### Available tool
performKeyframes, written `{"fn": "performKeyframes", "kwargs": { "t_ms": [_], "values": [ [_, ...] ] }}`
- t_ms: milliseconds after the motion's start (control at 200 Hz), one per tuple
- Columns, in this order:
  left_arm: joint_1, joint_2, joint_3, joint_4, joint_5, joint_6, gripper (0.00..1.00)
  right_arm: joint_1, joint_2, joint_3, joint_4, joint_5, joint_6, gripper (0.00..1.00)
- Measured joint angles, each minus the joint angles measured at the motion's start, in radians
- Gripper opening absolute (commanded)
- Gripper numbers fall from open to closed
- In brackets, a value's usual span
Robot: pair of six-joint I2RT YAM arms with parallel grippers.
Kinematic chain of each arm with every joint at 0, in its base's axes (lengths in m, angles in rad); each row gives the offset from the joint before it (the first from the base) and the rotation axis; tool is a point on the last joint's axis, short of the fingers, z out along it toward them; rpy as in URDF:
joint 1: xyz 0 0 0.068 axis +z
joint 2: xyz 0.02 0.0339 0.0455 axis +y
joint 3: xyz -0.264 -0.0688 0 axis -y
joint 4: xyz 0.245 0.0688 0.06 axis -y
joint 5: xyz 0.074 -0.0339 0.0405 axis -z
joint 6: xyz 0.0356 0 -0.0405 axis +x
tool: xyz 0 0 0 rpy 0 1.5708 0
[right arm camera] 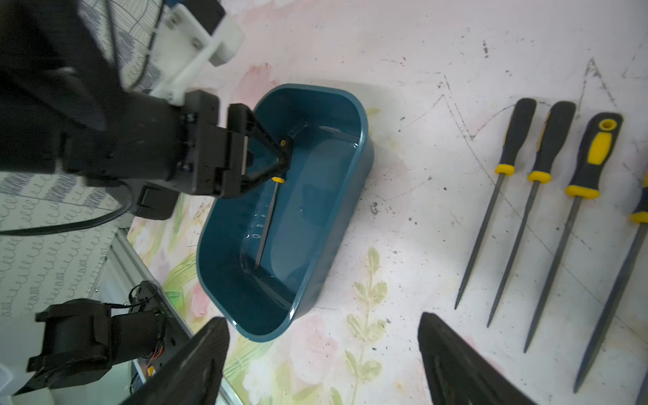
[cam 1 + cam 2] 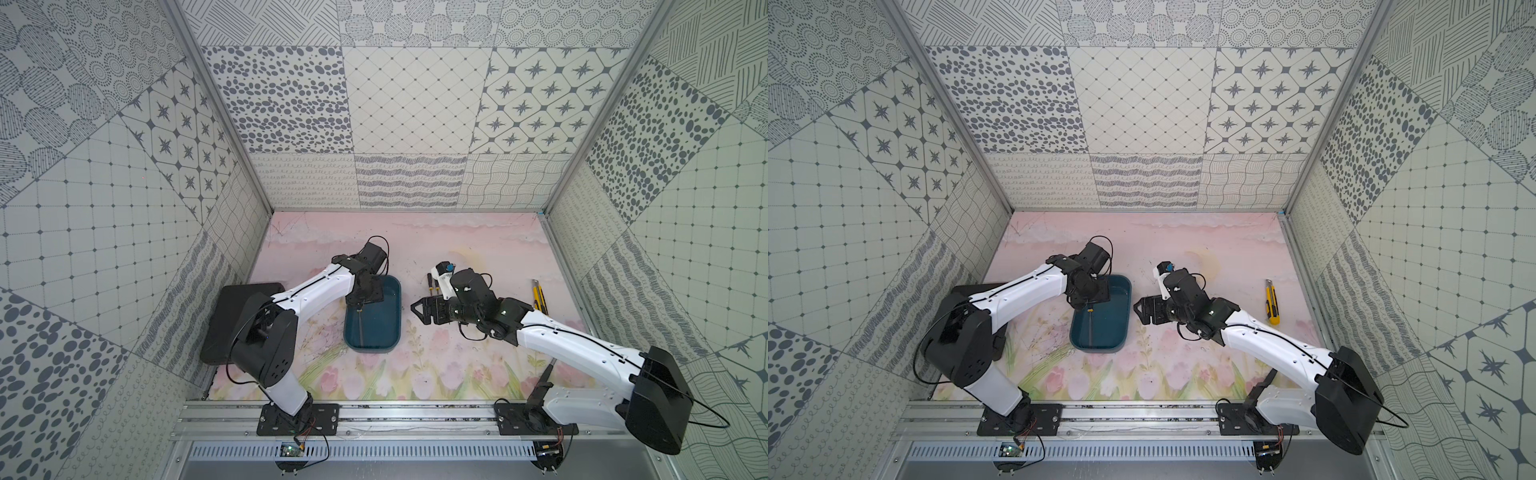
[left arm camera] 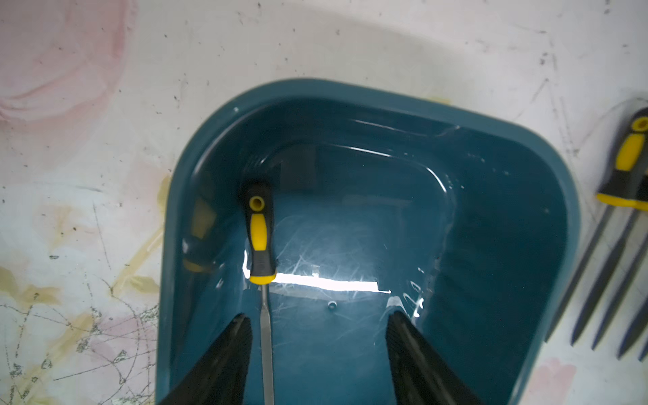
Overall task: Take the file tool out of the storage box
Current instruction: Pick up the file tool from the storage box.
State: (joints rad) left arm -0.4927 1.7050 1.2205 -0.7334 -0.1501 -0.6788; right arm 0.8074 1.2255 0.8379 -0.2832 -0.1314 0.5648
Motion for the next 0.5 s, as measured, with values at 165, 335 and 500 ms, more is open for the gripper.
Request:
{"fn": "performKeyframes", "kwargs": {
  "t_ms": [165, 335, 500],
  "values": [
    [-0.002, 0.069, 0.022, -0.008, -0.048, -0.013, 0.62, -0.007, -0.025, -0.029, 0.005, -0.016, 0.0, 0.9],
    [-0.002, 0.122, 0.039, -0.016, -0.101, -0.014, 0.62, -0.013, -0.026, -0.045, 0.002, -0.018, -0.001, 0.9],
    [-0.002, 0.169, 0.04, -0.013, -0.137, -0.013, 0.59, -0.013, -0.028, -0.046, 0.004, -0.014, 0.0, 0.89]
  ]
}}
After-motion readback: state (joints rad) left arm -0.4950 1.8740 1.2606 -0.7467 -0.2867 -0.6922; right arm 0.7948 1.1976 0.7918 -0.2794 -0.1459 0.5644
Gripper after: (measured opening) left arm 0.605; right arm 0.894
